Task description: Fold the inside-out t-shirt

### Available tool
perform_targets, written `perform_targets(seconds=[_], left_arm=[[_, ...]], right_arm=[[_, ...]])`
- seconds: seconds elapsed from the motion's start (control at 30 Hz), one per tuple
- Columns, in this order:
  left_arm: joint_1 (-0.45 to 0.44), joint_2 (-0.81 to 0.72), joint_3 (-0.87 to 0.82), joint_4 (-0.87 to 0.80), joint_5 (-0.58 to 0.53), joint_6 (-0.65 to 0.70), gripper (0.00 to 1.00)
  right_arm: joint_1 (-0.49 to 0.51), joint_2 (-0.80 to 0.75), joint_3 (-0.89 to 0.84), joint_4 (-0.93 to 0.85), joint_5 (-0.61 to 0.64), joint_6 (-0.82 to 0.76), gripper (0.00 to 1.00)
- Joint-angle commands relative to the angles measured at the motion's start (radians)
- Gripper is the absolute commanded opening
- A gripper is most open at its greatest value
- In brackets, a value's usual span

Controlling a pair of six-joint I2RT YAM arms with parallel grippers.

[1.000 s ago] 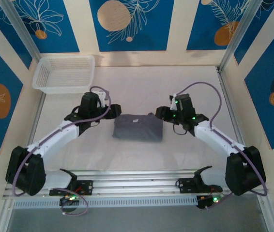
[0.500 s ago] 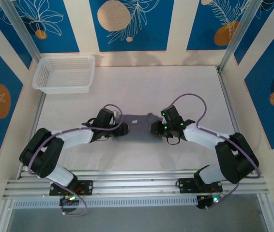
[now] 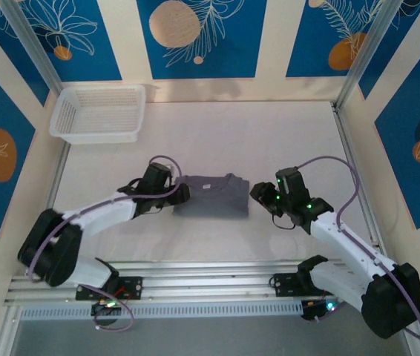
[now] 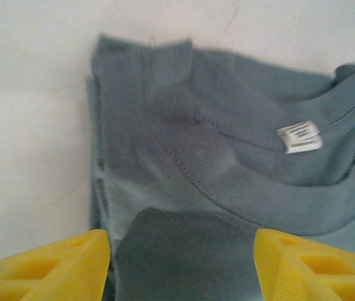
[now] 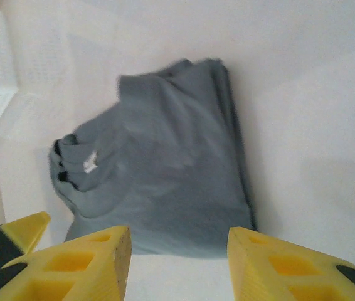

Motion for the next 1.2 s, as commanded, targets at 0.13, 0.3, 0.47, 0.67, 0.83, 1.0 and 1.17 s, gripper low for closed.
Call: perform_targets(seconds=[0.13, 0.3, 0.47, 0.67, 0.83, 1.0, 1.17], left_arm=[[-0.202, 0.434, 0.402, 0.227, 0.129, -0.051, 0.6], [-0.309, 0.734, 0.723, 0.334, 0.159, -0.18, 0.61], [-0.36, 0.723, 0.737, 0.383, 0.1, -0.168, 0.7], [-0.341, 0.392, 0.487, 0.369, -0.092, 0.031, 0.96], [-0.326, 0.1, 0.311, 0.266, -0.159, 0.206, 0.99], [-0.322, -0.115, 0.188, 0.154, -0.23, 0.265, 0.99], [-0.309, -0.245, 0.099, 0.109, -0.337, 0.243, 0.99]], right_arm=[[0.005, -0.055, 0.016, -0.201, 0.134, 0.22, 0.45], [0.004, -0.092, 0.096, -0.396, 0.293, 0.283, 0.45], [-0.064, -0.112, 0.149, -0.485, 0.289, 0.254, 0.47], [-0.235, -0.057, 0.115, -0.368, 0.099, 0.221, 0.49], [-0.34, 0.121, 0.087, -0.117, -0.042, 0.141, 0.42], [-0.363, 0.344, 0.138, -0.034, -0.052, 0.134, 0.28], [-0.4, 0.546, 0.23, 0.009, 0.082, 0.088, 0.25]])
